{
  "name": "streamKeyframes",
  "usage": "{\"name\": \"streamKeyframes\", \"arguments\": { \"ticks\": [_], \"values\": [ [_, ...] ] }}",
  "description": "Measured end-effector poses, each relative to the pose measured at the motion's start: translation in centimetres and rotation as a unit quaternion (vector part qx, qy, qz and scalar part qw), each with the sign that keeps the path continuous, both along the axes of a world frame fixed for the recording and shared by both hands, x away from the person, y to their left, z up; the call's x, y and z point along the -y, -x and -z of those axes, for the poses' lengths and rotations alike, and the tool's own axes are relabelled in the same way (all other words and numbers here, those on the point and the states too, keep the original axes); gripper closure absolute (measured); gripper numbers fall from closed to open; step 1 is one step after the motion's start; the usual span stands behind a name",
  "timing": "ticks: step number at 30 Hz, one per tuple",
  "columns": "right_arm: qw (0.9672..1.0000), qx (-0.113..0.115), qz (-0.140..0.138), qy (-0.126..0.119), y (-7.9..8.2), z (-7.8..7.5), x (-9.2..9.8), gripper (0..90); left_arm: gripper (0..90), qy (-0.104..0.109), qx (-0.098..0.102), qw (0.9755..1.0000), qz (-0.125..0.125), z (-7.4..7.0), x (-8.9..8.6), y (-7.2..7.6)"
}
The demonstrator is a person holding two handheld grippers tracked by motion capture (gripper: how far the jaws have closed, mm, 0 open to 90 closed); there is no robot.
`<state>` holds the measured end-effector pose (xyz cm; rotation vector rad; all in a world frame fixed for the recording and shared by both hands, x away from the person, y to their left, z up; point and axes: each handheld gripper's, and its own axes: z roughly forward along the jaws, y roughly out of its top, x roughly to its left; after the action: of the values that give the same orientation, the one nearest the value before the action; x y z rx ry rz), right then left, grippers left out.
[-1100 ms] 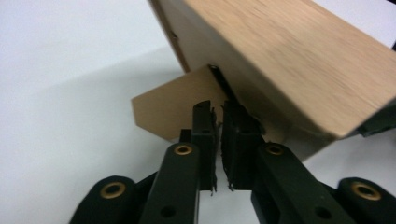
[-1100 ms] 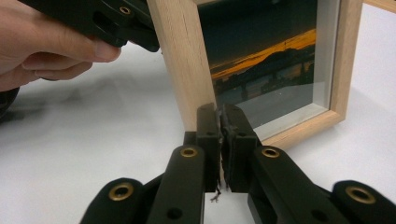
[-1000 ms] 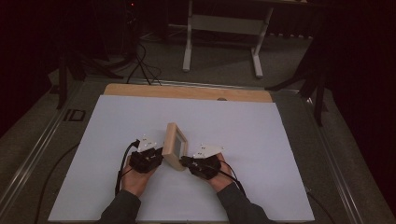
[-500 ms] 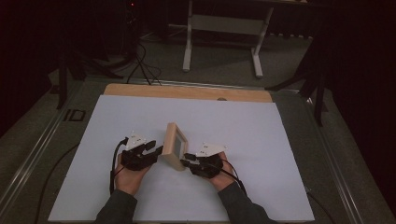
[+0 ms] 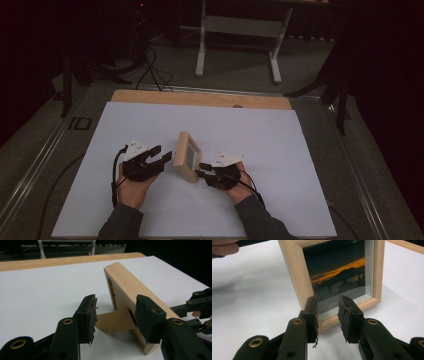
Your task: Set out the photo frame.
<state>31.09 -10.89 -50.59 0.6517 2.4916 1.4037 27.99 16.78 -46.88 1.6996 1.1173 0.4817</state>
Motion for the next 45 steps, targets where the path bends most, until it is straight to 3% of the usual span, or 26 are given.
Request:
{"name": "streamKeyframes", "arguments": {
  "ticks": [4,22,31,45],
  "values": [
    [1.0000,0.000,0.002,-0.003,-0.1,-0.1,0.2,68.2,49.6,0.004,0.001,1.0000,0.002,-0.3,0.0,0.2],
    [1.0000,-0.005,0.005,-0.007,-0.4,-0.3,0.7,63.3,42.0,-0.017,0.017,0.9994,0.024,-1.6,1.5,1.3],
    [0.9999,-0.004,0.010,-0.010,-0.5,-0.4,0.8,62.0,37.4,-0.021,0.004,0.9990,0.038,-1.0,2.7,1.2],
    [0.9999,-0.005,0.013,-0.009,-0.5,-0.3,0.9,61.7,36.4,-0.022,-0.023,0.9989,0.035,0.3,4.1,0.2]
  ]
}}
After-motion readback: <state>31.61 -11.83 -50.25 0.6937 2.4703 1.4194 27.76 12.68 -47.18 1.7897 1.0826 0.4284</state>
